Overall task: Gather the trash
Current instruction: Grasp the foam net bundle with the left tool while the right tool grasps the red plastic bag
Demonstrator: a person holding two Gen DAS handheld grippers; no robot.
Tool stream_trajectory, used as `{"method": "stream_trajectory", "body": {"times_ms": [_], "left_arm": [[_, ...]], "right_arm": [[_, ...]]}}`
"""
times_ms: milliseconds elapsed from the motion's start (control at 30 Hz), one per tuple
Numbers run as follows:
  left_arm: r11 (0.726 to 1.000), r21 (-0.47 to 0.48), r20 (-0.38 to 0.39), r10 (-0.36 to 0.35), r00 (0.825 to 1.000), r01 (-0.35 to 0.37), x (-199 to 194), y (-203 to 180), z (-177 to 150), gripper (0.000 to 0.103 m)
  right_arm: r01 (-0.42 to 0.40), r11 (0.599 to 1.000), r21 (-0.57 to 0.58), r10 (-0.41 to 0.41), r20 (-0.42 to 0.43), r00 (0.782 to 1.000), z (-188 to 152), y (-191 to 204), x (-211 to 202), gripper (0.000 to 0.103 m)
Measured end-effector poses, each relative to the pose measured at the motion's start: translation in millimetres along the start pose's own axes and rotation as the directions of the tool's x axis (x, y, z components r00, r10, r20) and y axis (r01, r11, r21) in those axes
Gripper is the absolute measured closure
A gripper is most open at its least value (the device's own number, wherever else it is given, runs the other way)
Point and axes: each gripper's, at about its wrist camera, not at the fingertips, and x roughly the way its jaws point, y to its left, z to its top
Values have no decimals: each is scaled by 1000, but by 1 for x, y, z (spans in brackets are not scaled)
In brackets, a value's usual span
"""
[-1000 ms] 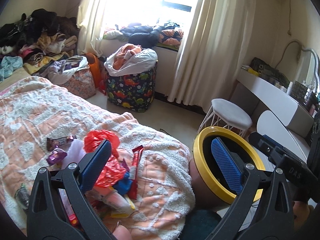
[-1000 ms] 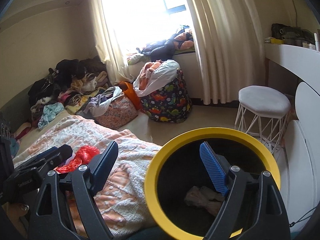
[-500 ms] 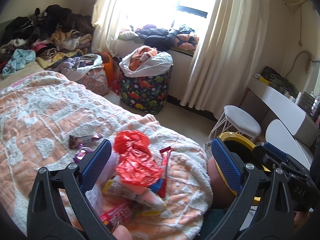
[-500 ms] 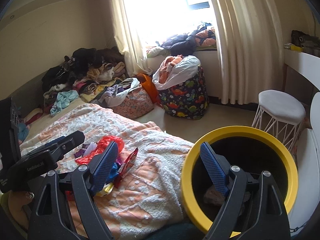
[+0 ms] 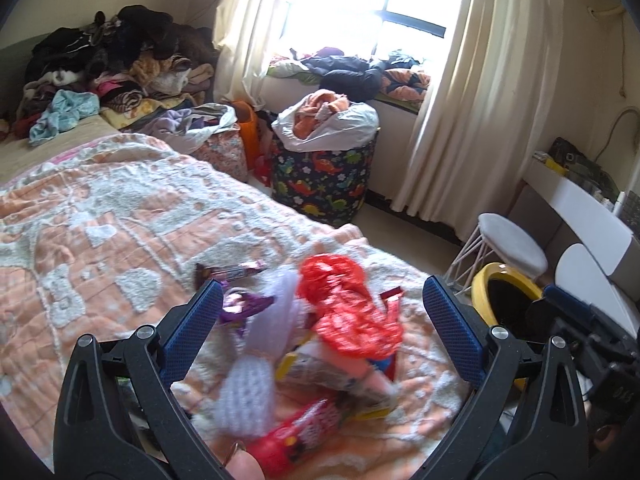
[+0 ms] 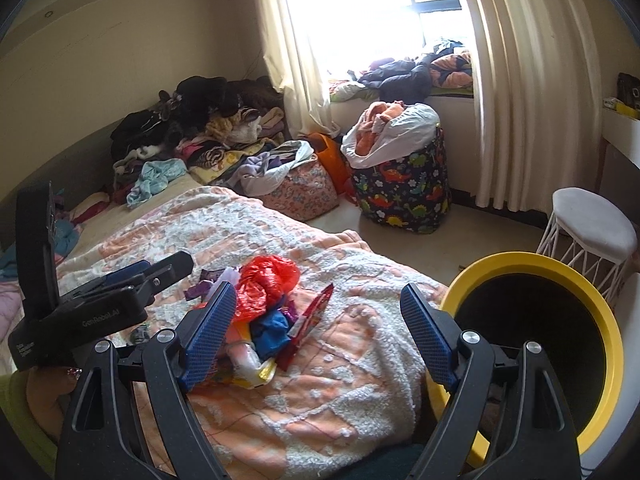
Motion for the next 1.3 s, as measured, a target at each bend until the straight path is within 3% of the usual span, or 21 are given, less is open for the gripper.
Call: {"method": "stream_trajectory", "body": {"times_ms": [233,400,567,800,900,967,1133,1300], "left_arm": [[999,-1,-65,53,996,-53,1,36,-10,11],[1000,-23,-120,10,993,-12,5,51,-17,36],[998,-35,-185,-53,981,48,15,50,-25,52],[997,-40,-262,-72,963,63,33,47,-40,58],[998,-43,-288,-60,956,49,40,49,-46,58],[998,-44,-304,-54,951,43,43,51,-50,60],[998,-47,-331,-48,942,35,49,54,-56,74],[998,-51,-306,-58,950,45,42,51,-54,79]], "right_arm": [[-41,998,-39,40,-38,998,5,18,17,22],[-91,995,-51,86,-97,992,6,31,36,27],[-139,988,-61,128,-158,979,5,43,56,29],[-156,987,-30,143,-258,956,1,47,93,36],[-164,986,-30,148,-294,944,-4,50,106,53],[-178,984,-15,165,-313,935,-7,50,111,86],[-183,983,23,181,-304,935,-12,45,110,97],[-185,982,48,191,-244,951,-5,36,94,98]]}}
